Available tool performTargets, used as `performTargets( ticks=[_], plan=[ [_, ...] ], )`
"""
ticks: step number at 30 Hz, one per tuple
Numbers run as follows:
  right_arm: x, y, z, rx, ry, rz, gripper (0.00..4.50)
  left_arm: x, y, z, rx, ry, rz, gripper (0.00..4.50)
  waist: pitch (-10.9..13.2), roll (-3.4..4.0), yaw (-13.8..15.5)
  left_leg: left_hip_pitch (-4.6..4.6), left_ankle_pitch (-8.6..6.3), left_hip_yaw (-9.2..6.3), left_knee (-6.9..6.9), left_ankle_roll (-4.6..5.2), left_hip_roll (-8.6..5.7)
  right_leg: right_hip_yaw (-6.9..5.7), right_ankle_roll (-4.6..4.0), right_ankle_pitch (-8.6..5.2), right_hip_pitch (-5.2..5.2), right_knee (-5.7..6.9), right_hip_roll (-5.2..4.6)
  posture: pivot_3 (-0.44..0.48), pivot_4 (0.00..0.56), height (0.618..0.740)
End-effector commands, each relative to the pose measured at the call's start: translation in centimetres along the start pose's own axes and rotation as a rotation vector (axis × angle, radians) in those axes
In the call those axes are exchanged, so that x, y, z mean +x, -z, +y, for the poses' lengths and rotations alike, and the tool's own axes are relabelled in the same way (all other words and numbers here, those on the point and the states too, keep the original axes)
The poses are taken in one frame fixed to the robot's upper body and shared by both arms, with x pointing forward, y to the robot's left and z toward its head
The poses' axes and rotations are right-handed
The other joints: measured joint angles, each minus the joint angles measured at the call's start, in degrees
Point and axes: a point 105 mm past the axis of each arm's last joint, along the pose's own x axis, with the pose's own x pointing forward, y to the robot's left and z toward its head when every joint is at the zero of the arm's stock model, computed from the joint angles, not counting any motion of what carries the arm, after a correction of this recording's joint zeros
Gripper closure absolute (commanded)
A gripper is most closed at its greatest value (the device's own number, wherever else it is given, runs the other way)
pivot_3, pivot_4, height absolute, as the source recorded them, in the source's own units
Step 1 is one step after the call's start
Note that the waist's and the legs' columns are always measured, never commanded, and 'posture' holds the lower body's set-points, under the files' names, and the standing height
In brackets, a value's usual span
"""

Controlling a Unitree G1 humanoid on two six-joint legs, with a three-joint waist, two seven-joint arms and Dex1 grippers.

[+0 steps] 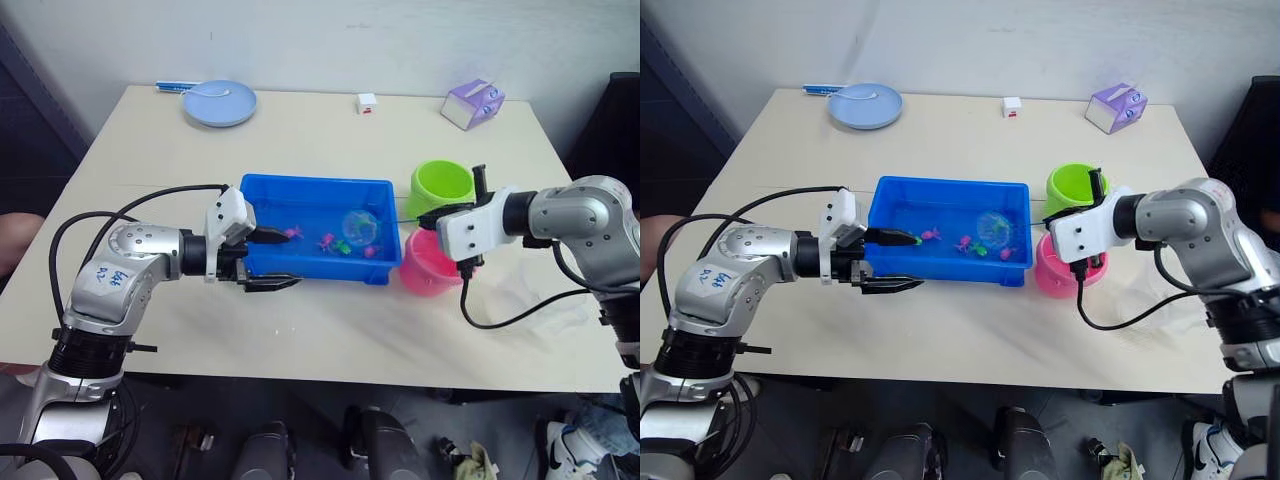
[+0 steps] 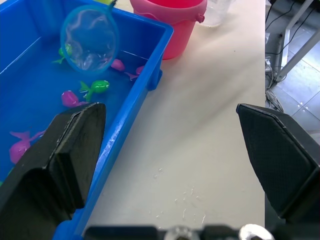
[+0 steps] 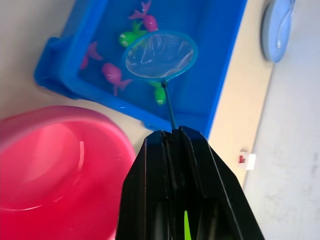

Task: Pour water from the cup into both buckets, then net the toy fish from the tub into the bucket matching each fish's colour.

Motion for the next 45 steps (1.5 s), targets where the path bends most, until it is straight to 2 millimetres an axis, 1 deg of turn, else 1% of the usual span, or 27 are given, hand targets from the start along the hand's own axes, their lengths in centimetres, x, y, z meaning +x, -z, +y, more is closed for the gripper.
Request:
performTargets(
  ticks=[1, 9, 12, 15, 18, 21, 24, 28, 31, 33, 37, 41, 45],
  plan=[
    [-0.8, -0.4, -0.4, -0.006, 0.033, 0.004, 3.72, 0.3, -1.0, -0.4, 0.056, 0.024, -0.015, 0.00, 0.00, 0.00, 0.02, 0.00, 0.00, 0.00, 0.00, 0.00, 0.00, 0.00, 0.00, 0.00, 0.00, 0.00, 0.01, 0.000, 0.150, 0.739],
    [0.1, -0.1, 0.9, -0.008, 0.014, 0.022, 3.72, 0.4, -1.1, -0.2, 0.069, 0.024, -0.015, 0.00, 0.00, 0.00, 0.02, 0.01, 0.00, 0.00, -0.01, 0.00, -0.01, -0.01, 0.00, 0.00, 0.00, 0.00, 0.02, 0.000, 0.150, 0.739],
    [0.1, 0.2, 1.1, -0.051, 0.005, 0.043, 3.72, 0.3, -1.1, -0.2, 0.071, 0.021, -0.015, 0.00, 0.00, 0.00, 0.02, 0.00, 0.00, 0.00, 0.00, 0.00, -0.01, 0.00, 0.00, 0.00, 0.00, 0.00, 0.01, 0.000, 0.150, 0.739],
    [0.1, 0.1, 1.2, -0.055, 0.000, 0.040, 3.72, 0.3, -1.1, -0.2, 0.072, 0.019, -0.017, 0.00, 0.00, 0.00, 0.02, 0.00, 0.00, 0.01, 0.00, 0.00, -0.01, 0.00, 0.00, 0.00, 0.00, 0.00, 0.01, 0.000, 0.150, 0.739],
    [0.3, -1.0, 2.0, -0.032, -0.029, -0.005, 3.72, 0.3, -1.1, -0.1, 0.072, 0.017, -0.019, 0.00, 0.00, 0.00, 0.07, 0.00, 0.00, 0.00, 0.00, 0.00, -0.01, -0.01, 0.00, 0.00, 0.00, 0.00, 0.02, 0.000, 0.150, 0.739],
    [0.4, -1.5, 2.2, -0.016, -0.028, -0.023, 3.72, 0.3, -1.1, -0.1, 0.072, 0.016, -0.021, 0.00, 0.00, 0.00, 0.04, 0.00, 0.00, 0.00, 0.00, 0.00, -0.01, -0.01, 0.00, 0.00, 0.00, 0.00, 0.01, 0.000, 0.150, 0.739],
    [0.5, -2.2, 1.1, 0.034, 0.046, -0.048, 3.72, 0.4, -1.1, 0.0, 0.072, 0.015, -0.022, 0.00, 0.00, 0.00, 0.03, 0.01, 0.00, 0.00, 0.02, 0.00, 0.00, -0.01, 0.00, 0.00, 0.01, 0.01, 0.02, 0.000, 0.150, 0.739],
    [0.3, -1.4, 1.0, 0.014, 0.043, 0.003, 3.72, 0.4, -1.1, 0.1, 0.073, 0.015, -0.024, 0.00, 0.00, 0.01, 0.14, 0.01, 0.00, 0.00, 0.01, 0.00, 0.00, -0.01, 0.00, 0.00, 0.00, 0.01, 0.03, 0.000, 0.150, 0.739],
    [-0.1, -0.3, 1.4, -0.023, 0.020, 0.057, 3.72, 0.4, -1.2, 0.2, 0.074, 0.014, -0.026, 0.00, 0.00, 0.00, 0.23, 0.00, 0.00, 0.00, 0.03, 0.00, -0.02, -0.01, 0.00, 0.00, 0.01, 0.00, 0.01, 0.000, 0.150, 0.739],
    [-0.1, 0.0, 1.7, -0.033, 0.004, 0.071, 3.72, 0.3, -1.2, 0.3, 0.074, 0.011, -0.024, 0.00, 0.00, 0.01, 0.21, 0.00, 0.00, 0.00, 0.03, 0.00, -0.03, -0.01, 0.00, 0.00, 0.01, 0.00, 0.00, 0.000, 0.150, 0.739],
    [0.4, -0.4, 2.4, -0.017, -0.024, 0.052, 3.72, 0.2, -1.1, 0.4, 0.073, 0.007, -0.021, 0.00, 0.00, 0.01, 0.03, 0.01, 0.00, 0.00, 0.01, 0.00, -0.01, -0.01, 0.00, 0.00, 0.01, 0.01, 0.03, 0.000, 0.150, 0.739],
    [0.8, -1.3, 3.1, 0.058, -0.038, 0.002, 3.72, -0.1, -0.9, 0.6, 0.078, -0.004, -0.011, 0.00, 0.00, 0.01, 0.16, 0.00, 0.00, 0.00, 0.02, 0.00, -0.01, -0.01, 0.00, 0.00, 0.01, 0.01, 0.02, 0.000, 0.150, 0.739],
    [0.9, -1.6, 3.1, 0.156, -0.026, -0.026, 3.72, -0.2, -1.0, 0.8, 0.084, -0.012, -0.013, 0.00, 0.00, 0.01, 0.13, 0.00, 0.00, 0.00, 0.03, 0.00, -0.02, -0.01, 0.00, 0.00, 0.01, 0.02, 0.02, 0.000, 0.150, 0.739]
  ],
)
